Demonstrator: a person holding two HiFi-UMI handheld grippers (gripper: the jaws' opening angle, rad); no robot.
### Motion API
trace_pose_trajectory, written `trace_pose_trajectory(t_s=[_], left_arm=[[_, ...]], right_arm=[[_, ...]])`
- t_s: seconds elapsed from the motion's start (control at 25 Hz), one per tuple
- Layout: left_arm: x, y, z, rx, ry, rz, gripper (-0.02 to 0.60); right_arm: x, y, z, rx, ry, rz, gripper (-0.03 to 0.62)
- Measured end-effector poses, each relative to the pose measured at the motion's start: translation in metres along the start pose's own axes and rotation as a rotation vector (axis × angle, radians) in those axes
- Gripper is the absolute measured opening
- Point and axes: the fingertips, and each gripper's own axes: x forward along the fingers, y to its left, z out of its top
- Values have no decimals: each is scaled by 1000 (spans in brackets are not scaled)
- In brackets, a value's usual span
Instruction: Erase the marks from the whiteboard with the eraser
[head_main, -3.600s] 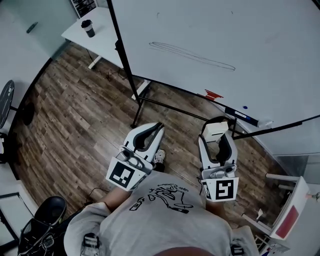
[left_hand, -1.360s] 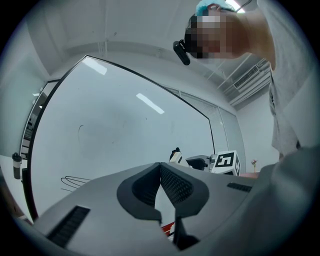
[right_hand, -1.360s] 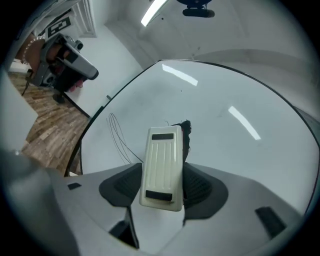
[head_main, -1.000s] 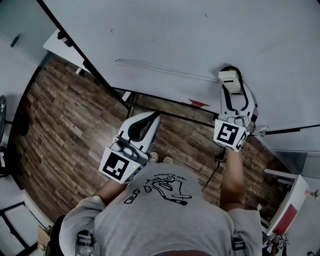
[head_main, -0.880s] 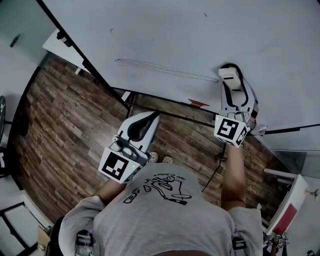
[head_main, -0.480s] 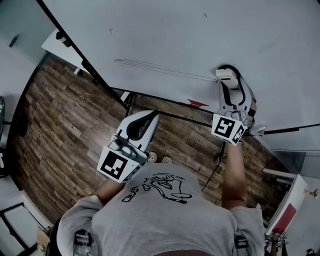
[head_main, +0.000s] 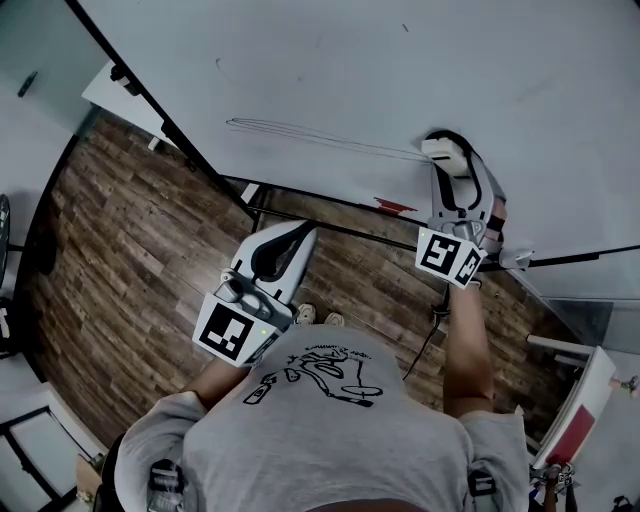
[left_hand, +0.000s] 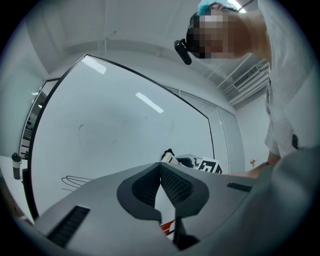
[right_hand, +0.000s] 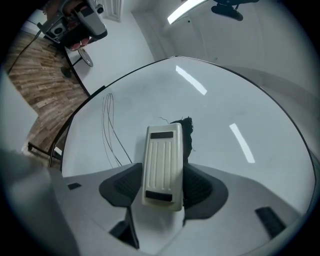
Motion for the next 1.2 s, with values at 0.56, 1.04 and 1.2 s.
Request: trace_pose_trajectory(t_s=[0.56, 1.04, 1.2], left_arm=[[-4, 0, 1, -7, -8, 18, 21], [-5, 0, 0, -3, -8, 34, 21], [-6, 0, -3, 0, 2, 43, 21]], right_arm=[[3, 26, 0, -37, -22, 28, 259], [10, 71, -4, -87, -49, 94, 259], [11, 74, -4, -83, -65, 94, 259]])
